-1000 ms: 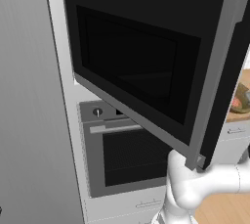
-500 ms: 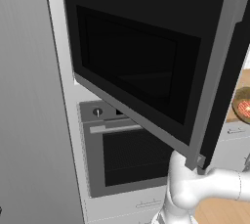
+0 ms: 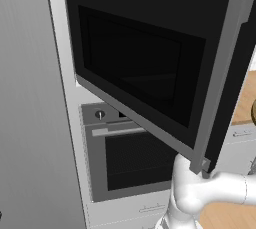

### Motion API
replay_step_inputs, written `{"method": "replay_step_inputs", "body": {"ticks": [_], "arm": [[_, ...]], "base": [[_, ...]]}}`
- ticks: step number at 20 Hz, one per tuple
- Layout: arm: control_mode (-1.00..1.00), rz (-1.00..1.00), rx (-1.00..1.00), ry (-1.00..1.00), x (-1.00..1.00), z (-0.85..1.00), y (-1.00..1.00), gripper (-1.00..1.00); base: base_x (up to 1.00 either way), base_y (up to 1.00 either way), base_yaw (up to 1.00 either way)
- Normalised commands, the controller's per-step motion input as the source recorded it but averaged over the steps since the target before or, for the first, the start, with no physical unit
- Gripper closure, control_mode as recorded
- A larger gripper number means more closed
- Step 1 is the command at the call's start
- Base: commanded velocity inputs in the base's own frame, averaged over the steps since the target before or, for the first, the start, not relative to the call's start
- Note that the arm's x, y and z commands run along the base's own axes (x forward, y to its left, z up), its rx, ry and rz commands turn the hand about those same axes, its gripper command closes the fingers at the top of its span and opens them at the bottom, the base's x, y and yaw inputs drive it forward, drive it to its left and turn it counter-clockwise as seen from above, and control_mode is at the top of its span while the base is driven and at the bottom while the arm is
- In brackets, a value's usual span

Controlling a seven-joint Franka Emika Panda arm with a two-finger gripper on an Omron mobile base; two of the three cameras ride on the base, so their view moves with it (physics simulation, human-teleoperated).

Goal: Open the microwave, place the bowl with waffle inside the microwave, then close the microwave door and turn it on.

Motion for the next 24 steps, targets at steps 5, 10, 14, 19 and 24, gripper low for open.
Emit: {"method": "replay_step_inputs", "body": {"ticks": [5,10,14,19,24], "arm": [[-1.00,0.31,0.00,-0.06,-0.54,0.85,0.31,1.00],[-1.00,0.28,0.00,-0.10,-0.48,0.87,0.81,1.00],[-1.00,0.14,0.00,-0.08,-0.37,0.82,1.00,1.00],[-1.00,0.12,-0.09,-0.05,-0.31,0.49,1.00,1.00],[-1.00,0.04,-0.24,-0.06,-0.26,0.29,1.00,1.00]], "base": [[0.00,0.00,0.00],[0.00,0.00,0.00],[0.00,0.00,0.00],[0.00,0.00,0.00],[0.00,0.00,0.00]]}}
